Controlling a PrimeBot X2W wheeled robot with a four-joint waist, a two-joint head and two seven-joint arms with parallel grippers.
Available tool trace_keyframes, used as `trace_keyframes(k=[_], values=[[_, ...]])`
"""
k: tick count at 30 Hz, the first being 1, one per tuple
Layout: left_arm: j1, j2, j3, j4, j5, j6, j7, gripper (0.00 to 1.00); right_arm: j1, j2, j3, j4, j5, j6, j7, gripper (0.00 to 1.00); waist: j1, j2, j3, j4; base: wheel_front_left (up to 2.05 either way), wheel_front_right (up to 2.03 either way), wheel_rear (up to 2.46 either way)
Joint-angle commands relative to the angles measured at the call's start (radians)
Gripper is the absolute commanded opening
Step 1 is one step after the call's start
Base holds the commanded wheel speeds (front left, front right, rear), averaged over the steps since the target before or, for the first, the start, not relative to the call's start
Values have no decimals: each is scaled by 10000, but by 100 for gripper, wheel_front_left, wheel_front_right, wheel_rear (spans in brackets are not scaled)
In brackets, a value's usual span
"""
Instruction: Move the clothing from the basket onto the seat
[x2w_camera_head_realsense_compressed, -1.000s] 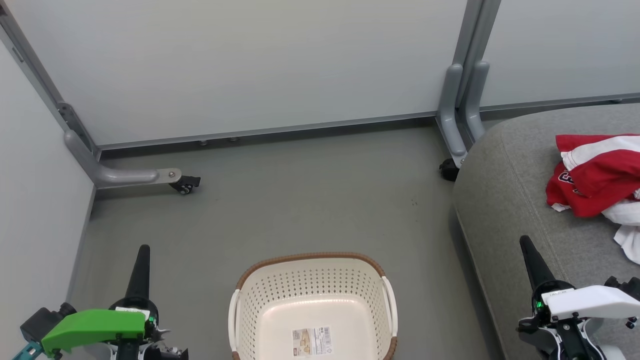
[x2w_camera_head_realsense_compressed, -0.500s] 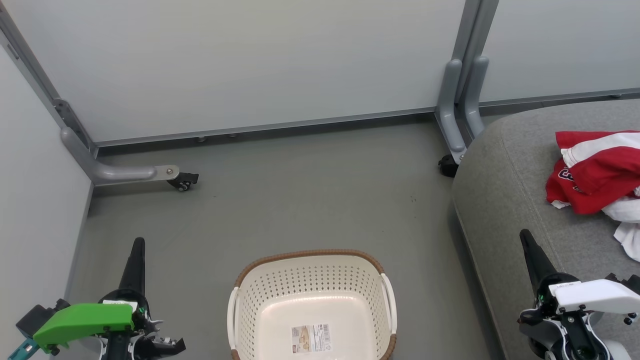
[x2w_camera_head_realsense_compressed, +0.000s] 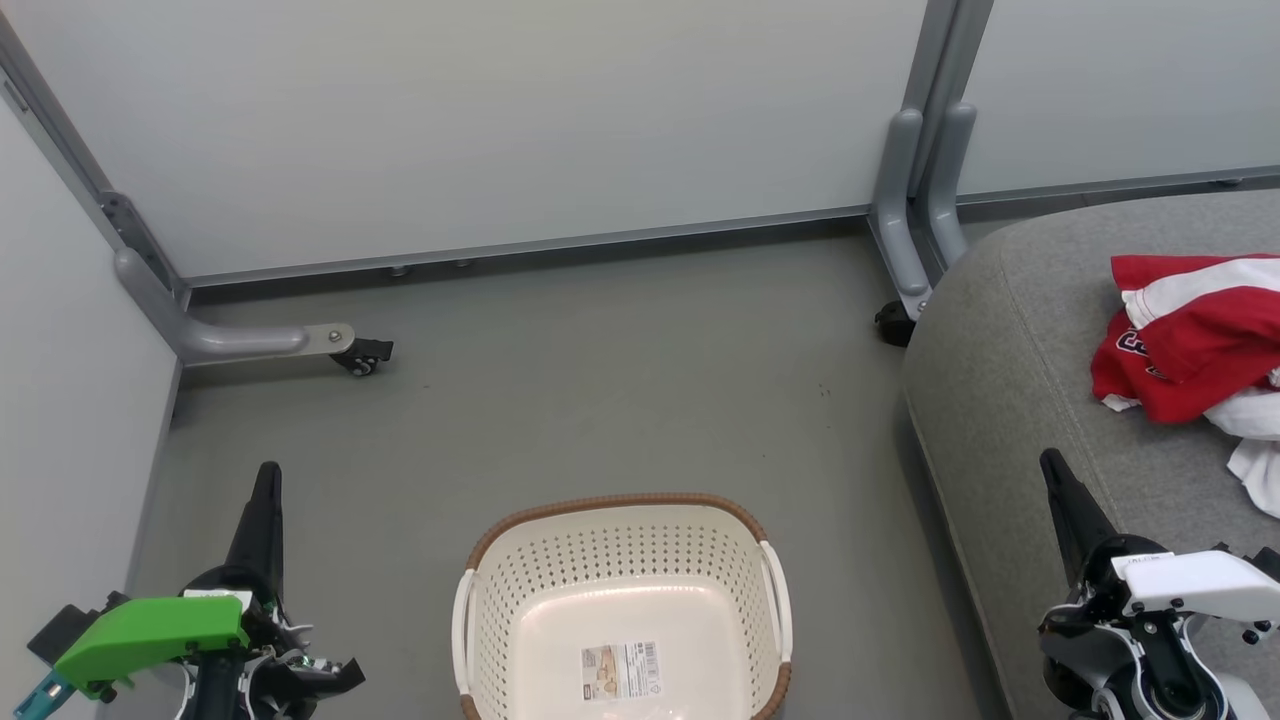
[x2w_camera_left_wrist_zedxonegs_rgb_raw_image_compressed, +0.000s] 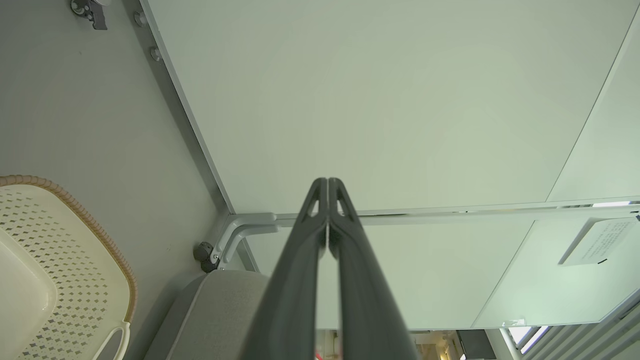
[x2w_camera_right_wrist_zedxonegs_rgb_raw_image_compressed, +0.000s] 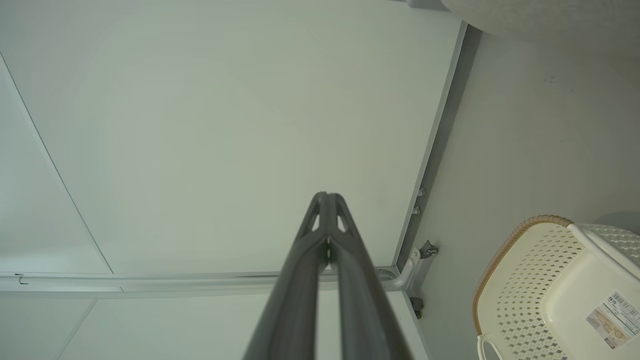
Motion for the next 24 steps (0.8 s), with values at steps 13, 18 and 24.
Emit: trace_keyframes(k=[13, 18, 24], values=[[-211, -25, 145, 52, -243, -39, 131, 0, -171, 19, -97, 68, 260, -3, 149, 0, 0, 0, 30, -10, 0, 0, 0], [-213, -42, 161, 50, -214, -39, 152, 0, -174, 32, -114, 69, 236, -3, 153, 0, 0, 0, 30, -10, 0, 0, 0], [-216, -60, 184, 54, -187, -39, 176, 0, -176, 45, -134, 71, 210, -3, 179, 0, 0, 0, 30, -10, 0, 0, 0]])
